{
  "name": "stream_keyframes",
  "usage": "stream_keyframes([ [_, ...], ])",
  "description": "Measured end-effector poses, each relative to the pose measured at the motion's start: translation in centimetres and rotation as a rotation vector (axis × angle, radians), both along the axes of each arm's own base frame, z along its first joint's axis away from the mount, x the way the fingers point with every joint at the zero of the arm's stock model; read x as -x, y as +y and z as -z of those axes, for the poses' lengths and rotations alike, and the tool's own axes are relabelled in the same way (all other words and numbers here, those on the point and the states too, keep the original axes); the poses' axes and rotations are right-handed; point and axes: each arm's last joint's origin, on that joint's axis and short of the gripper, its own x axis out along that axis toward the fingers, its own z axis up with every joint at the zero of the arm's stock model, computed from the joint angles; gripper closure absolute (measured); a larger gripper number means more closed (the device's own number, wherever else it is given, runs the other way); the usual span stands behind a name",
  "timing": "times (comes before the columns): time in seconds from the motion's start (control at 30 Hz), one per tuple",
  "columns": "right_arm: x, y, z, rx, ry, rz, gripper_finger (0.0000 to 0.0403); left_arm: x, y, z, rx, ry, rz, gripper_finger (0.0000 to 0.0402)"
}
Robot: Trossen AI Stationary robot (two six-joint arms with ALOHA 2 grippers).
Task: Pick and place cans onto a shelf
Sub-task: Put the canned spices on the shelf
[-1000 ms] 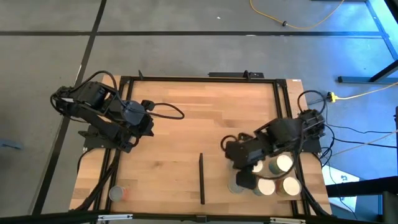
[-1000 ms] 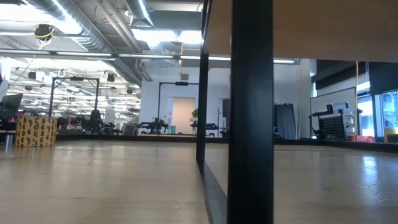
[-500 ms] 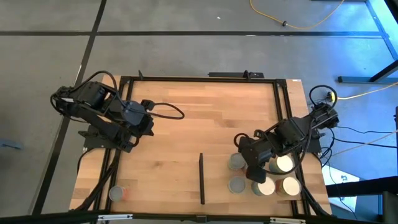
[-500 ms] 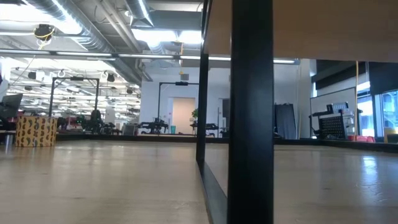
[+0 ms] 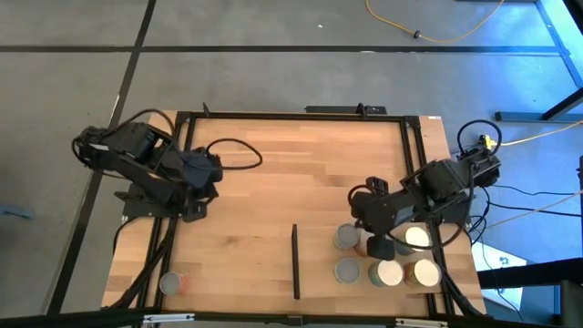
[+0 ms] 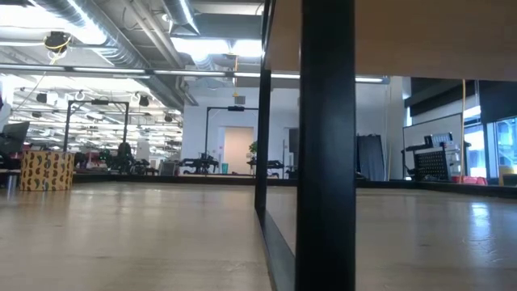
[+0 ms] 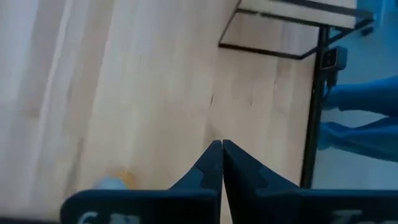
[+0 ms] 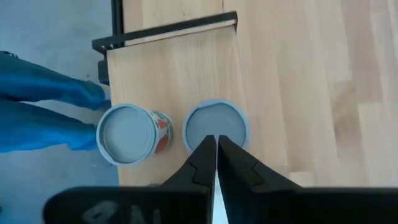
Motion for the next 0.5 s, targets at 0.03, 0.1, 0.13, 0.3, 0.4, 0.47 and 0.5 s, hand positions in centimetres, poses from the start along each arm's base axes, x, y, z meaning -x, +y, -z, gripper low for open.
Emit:
stream_keyframes([
  [0.03,0.1,-0.1,-0.2,0.006,-0.009,-0.01,0.0383,-0.1,-0.1,0.3,0.015,0.018,-0.022,0.0393],
  [0.1,0.2,-0.2,-0.6,0.03,-0.033,-0.03,0.0383,-0.4,-0.3,1.3,0.071,0.076,-0.07,0.0382],
  [0.13,0.3,-0.3,-0.8,0.039,-0.042,-0.037,0.0383,-0.5,-0.4,1.9,0.104,0.112,-0.094,0.0377],
  [0.3,0.6,-0.4,-1.7,0.043,-0.079,-0.071,0.0383,-0.7,-1.1,4.9,0.169,0.271,-0.176,0.0358],
  [0.4,0.7,-0.5,-2.1,0.044,-0.096,-0.085,0.0383,-0.9,-1.4,7.2,0.119,0.351,-0.201,0.0358],
  [0.47,0.8,-0.6,-2.4,0.053,-0.109,-0.11,0.0383,-0.9,-1.4,8.9,0.074,0.397,-0.287,0.0359],
  [0.5,0.9,-0.6,-2.6,0.058,-0.118,-0.123,0.0383,-0.9,-1.3,9.7,0.054,0.415,-0.352,0.0359],
])
